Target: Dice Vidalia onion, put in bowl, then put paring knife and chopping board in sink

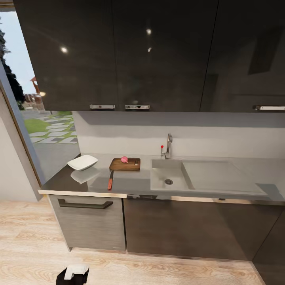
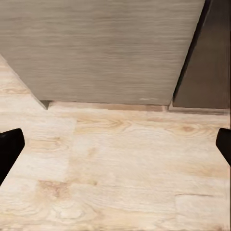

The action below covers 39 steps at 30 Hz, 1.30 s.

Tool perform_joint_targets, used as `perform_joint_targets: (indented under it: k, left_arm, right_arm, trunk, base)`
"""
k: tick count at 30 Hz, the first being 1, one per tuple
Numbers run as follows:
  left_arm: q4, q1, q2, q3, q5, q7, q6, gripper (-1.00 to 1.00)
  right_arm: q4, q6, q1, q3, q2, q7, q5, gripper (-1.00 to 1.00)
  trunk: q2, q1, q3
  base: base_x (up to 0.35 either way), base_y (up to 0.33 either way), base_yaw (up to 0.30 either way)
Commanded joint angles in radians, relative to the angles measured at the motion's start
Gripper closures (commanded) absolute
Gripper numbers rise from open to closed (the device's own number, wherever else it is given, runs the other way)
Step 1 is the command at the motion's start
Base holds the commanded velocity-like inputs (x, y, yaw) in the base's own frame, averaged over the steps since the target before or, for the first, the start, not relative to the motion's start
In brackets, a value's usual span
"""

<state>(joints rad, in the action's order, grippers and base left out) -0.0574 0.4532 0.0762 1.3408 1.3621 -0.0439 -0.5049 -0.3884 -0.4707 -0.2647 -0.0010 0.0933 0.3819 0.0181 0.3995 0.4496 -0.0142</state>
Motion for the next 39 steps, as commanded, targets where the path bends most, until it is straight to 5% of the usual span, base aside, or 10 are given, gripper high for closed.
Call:
perform_joint_targets:
  k: [1, 3, 4, 7, 13, 16, 20, 27, 37, 39]
  left_arm:
    - [-0.010, 0.000, -0.005, -0.110, -0.112, -0.020, -0.001, -1.00]
    - [-0.014, 0.000, -0.008, -0.197, -0.238, -0.030, 0.000, -1.00]
    - [-0.017, 0.000, -0.010, -0.260, -0.358, -0.036, 0.000, -1.00]
    - [-0.020, 0.000, -0.012, -0.376, -0.583, -0.042, 0.000, -1.00]
    - [-0.021, -0.001, -0.006, -0.679, -0.768, -0.049, -0.001, -1.00]
    - [-0.020, -0.010, -0.001, -0.841, -0.931, -0.051, -0.004, -1.00]
    - [-0.018, -0.023, 0.003, -0.921, -1.114, -0.046, -0.011, -1.00]
    - [0.025, -0.047, 0.004, -0.974, -1.185, -0.040, -0.017, -1.00]
    - [0.383, -0.178, 0.027, -1.013, -1.191, 0.072, -0.008, -1.00]
    - [0.528, -0.222, 0.049, -1.022, -1.189, 0.081, 0.065, -1.00]
  right_arm:
    - [-0.001, -0.002, -0.001, 0.000, 0.000, 0.002, 0.002, -1.00]
    - [-0.001, -0.002, -0.001, 0.000, 0.000, 0.002, 0.002, -1.00]
    - [-0.001, -0.002, -0.001, 0.000, 0.000, 0.002, 0.002, -1.00]
    - [-0.001, -0.002, -0.001, 0.000, 0.000, 0.002, 0.002, -1.00]
    - [-0.001, -0.002, -0.001, 0.000, 0.000, 0.002, 0.002, -1.00]
    - [-0.001, -0.002, -0.001, 0.000, 0.000, 0.002, 0.002, -1.00]
    - [-0.001, -0.002, -0.001, 0.000, 0.000, 0.002, 0.002, -1.00]
    - [-0.001, -0.002, -0.001, 0.000, 0.000, 0.002, 0.002, -1.00]
    - [-0.001, -0.002, -0.001, 0.000, 0.000, 0.002, 0.002, -1.00]
    - [-0.001, -0.002, -0.001, 0.000, 0.000, 0.002, 0.002, -1.00]
  trunk:
    - [0.001, 0.000, 0.000]
    - [0.001, 0.000, 0.000]
    - [0.001, 0.000, 0.000]
    - [0.001, 0.000, 0.000]
    - [0.001, 0.000, 0.000]
    - [0.001, 0.000, 0.000]
    - [0.001, 0.000, 0.000]
    - [0.001, 0.000, 0.000]
    - [0.001, 0.000, 0.000]
    - [0.001, 0.000, 0.000]
  base:
    - [0.000, 0.000, 0.000]
    - [0.000, 0.000, 0.000]
    - [0.000, 0.000, 0.000]
    - [0.000, 0.000, 0.000]
    - [0.000, 0.000, 0.000]
    - [0.000, 0.000, 0.000]
    - [0.000, 0.000, 0.000]
    - [0.000, 0.000, 0.000]
    - [0.000, 0.000, 0.000]
    - [0.000, 0.000, 0.000]
